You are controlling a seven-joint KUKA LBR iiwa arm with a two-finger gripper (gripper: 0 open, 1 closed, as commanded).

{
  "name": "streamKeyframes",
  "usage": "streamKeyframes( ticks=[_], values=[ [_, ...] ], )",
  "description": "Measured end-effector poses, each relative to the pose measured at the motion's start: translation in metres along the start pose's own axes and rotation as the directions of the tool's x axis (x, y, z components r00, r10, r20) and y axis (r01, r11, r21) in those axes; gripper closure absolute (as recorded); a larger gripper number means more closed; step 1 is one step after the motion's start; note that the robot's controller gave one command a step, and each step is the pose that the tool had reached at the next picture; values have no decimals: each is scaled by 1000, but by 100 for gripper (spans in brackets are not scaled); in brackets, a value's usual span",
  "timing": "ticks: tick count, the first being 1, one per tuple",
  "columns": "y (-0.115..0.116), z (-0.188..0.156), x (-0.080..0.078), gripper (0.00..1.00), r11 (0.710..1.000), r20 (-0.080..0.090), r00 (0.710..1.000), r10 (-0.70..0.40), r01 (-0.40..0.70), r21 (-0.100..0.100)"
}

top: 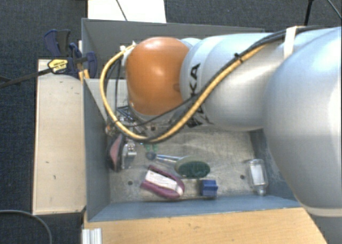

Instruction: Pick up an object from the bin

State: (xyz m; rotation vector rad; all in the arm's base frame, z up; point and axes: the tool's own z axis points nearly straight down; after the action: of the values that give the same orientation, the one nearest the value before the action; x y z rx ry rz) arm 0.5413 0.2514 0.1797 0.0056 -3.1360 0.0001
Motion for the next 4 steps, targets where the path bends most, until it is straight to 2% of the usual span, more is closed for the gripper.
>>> streamKeyframes(
  ticks=[1, 2, 3, 4],
  values=[
    [-3, 109, -45, 0, 779, 7, 779, -627, 627, 7],
    [-2, 77, -49, 0, 560, 11, 560, -829, 829, 8],
    [3, 78, -51, 0, 304, 8, 304, -953, 953, 9],
    [0, 107, -50, 0, 137, 3, 137, -991, 991, 10]
  ],
)
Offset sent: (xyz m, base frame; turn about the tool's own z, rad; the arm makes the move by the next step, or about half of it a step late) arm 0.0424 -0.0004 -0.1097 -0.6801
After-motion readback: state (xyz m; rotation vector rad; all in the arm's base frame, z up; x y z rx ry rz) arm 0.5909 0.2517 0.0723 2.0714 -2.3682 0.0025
